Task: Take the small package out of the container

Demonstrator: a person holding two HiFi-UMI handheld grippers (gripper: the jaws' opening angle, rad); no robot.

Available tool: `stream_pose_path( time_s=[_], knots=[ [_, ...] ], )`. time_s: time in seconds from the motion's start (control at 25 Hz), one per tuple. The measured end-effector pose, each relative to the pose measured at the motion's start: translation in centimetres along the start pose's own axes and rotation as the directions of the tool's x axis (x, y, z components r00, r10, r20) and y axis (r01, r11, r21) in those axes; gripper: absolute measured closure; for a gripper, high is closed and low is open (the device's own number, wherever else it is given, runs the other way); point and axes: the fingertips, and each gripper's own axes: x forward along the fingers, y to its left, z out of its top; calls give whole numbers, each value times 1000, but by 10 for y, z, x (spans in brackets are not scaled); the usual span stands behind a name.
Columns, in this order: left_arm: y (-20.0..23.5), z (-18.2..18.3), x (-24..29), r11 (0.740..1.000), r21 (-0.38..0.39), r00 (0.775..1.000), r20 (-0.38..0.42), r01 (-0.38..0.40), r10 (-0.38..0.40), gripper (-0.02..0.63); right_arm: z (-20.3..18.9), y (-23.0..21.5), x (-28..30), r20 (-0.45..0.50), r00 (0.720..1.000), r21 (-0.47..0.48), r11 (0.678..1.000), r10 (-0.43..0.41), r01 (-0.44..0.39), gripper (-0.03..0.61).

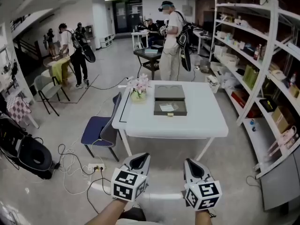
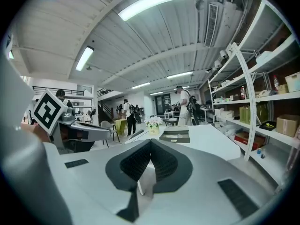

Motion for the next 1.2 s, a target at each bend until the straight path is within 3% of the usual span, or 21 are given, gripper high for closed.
stream_pose_path(
  time_s=[0.4,1.2],
  knots=[
    [26,1,65,999,-33,1000,-15,16,-17,611,-2,-32,55,-42,999,-10,1000,-1,0,557],
    [149,32,228,993,-80,994,-55,85,-89,611,9,-95,241,-186,982,43,998,-37,46,491]
  ],
)
